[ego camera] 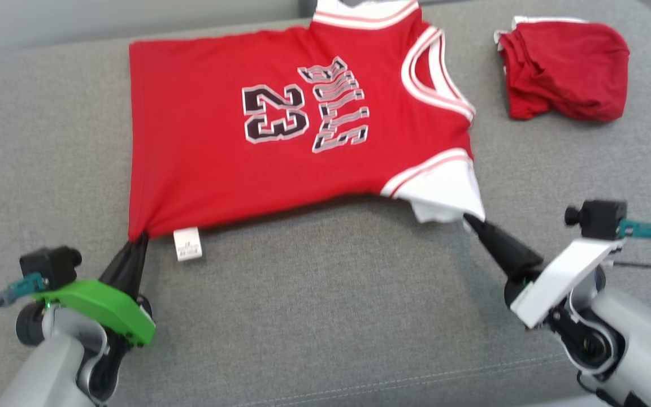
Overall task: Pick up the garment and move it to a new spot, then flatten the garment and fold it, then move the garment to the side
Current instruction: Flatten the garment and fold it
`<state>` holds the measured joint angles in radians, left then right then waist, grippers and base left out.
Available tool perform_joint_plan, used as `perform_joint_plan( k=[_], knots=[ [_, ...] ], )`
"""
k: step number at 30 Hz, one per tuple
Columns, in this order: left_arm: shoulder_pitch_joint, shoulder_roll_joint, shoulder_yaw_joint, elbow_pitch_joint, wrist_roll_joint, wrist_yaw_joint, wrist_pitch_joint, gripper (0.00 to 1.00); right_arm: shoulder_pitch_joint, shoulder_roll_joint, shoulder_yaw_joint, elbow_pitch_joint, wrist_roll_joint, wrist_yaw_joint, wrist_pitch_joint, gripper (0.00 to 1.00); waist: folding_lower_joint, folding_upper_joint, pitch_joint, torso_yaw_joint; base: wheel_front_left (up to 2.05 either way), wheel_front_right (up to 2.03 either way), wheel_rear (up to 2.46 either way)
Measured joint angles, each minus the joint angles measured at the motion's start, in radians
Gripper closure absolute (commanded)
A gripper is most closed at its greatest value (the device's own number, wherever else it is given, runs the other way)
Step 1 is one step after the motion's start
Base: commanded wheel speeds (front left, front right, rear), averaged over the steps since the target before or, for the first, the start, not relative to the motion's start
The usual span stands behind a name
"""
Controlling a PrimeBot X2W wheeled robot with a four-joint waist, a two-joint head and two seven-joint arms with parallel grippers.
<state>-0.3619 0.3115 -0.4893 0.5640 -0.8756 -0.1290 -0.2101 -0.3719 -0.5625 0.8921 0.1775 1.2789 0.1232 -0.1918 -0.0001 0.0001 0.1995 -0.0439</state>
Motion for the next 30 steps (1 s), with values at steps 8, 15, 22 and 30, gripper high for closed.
perform_joint_plan(
  k=[8,15,22,30],
  knots=[
    [0.115,-0.002,0.001,0.002,-0.002,0.000,-0.009,1.00,0.111,-0.055,0.044,-0.022,0.050,0.000,0.043,1.00,0.0000,0.0000,-0.092,-0.001,0.00,0.00,0.00],
    [0.171,-0.014,0.007,-0.029,-0.007,0.002,-0.020,1.00,0.152,-0.079,0.057,-0.040,0.058,0.000,0.046,1.00,0.0000,0.0000,-0.125,0.000,0.00,0.00,0.00],
    [0.189,-0.014,0.003,-0.032,-0.009,0.011,-0.021,1.00,0.157,-0.079,0.082,-0.040,0.040,0.000,0.051,1.00,-0.0001,0.0000,-0.109,0.014,0.00,0.00,0.00],
    [0.189,-0.014,0.004,-0.026,0.014,0.028,-0.021,0.77,0.135,-0.066,0.094,-0.023,-0.007,0.000,0.052,0.31,0.0000,0.0000,-0.096,0.020,0.00,0.00,0.00]
  ],
)
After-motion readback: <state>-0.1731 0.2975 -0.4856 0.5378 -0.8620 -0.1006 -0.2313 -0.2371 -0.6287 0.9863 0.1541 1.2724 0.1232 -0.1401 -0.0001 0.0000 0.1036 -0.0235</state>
